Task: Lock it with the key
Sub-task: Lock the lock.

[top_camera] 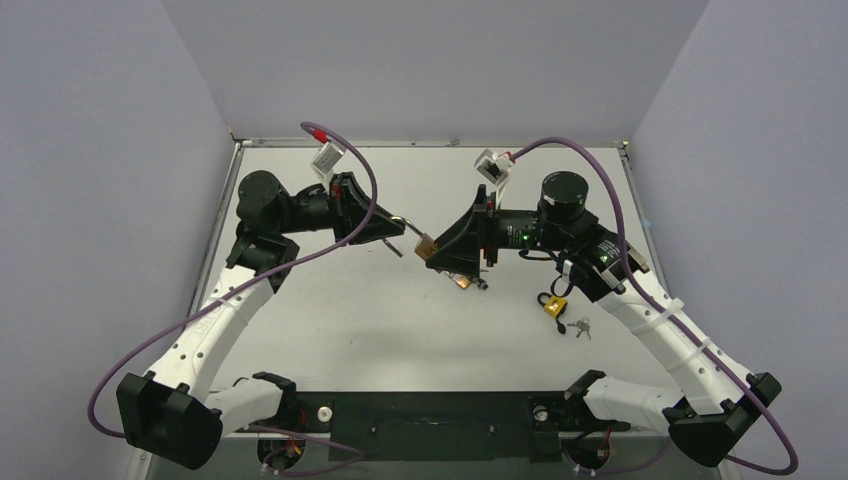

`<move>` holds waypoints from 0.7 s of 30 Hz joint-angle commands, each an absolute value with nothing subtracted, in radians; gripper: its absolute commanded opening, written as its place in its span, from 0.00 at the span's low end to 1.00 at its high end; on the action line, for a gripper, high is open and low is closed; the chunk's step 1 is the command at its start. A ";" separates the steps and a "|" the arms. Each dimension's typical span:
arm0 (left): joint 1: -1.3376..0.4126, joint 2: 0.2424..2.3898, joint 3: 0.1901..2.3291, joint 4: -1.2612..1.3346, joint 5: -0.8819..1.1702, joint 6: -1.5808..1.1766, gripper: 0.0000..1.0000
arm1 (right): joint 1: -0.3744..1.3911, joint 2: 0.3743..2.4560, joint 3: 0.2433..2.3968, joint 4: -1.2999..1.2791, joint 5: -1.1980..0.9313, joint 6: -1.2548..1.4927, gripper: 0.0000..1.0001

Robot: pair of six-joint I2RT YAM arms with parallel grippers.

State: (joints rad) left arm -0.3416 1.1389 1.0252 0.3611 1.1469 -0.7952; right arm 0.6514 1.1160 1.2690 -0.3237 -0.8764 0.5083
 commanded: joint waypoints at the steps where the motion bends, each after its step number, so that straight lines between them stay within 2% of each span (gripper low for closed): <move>1: -0.357 1.115 1.105 0.253 1.101 -0.714 0.00 | 0.643 1.073 1.297 -0.289 -0.803 0.440 0.00; 3: -0.361 1.114 1.122 0.199 1.026 -0.700 0.00 | 0.644 1.068 1.289 -0.302 -0.764 0.424 0.00; 5: -0.369 1.113 1.135 0.155 0.965 -0.695 0.00 | 0.644 1.062 1.269 -0.304 -0.732 0.413 0.12; 6: -0.381 1.110 1.147 0.137 0.939 -0.690 0.00 | 0.643 1.060 1.255 -0.296 -0.722 0.410 0.28; 7: -0.390 1.106 1.154 0.101 0.887 -0.673 0.00 | 0.642 1.059 1.246 -0.290 -0.702 0.410 0.37; 8: -0.411 1.089 1.166 0.085 0.855 -0.653 0.00 | 0.643 1.058 1.229 -0.272 -0.680 0.413 0.53; 10: -0.453 1.065 1.192 0.040 0.760 -0.616 0.00 | 0.641 1.051 1.213 -0.235 -0.654 0.423 0.66; 15: -0.574 1.023 1.267 -0.102 0.484 -0.529 0.00 | 0.609 1.019 1.167 -0.082 -0.595 0.480 0.79; 21: -0.630 0.990 1.278 -0.075 0.310 -0.534 0.00 | 0.531 0.990 1.108 0.132 -0.624 0.586 0.83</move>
State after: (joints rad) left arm -0.6086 1.0424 1.1992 -0.1581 0.4969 -0.5526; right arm 0.5751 1.0328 1.1297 -0.1204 -0.6327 0.5064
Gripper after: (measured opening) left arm 0.065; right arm 0.822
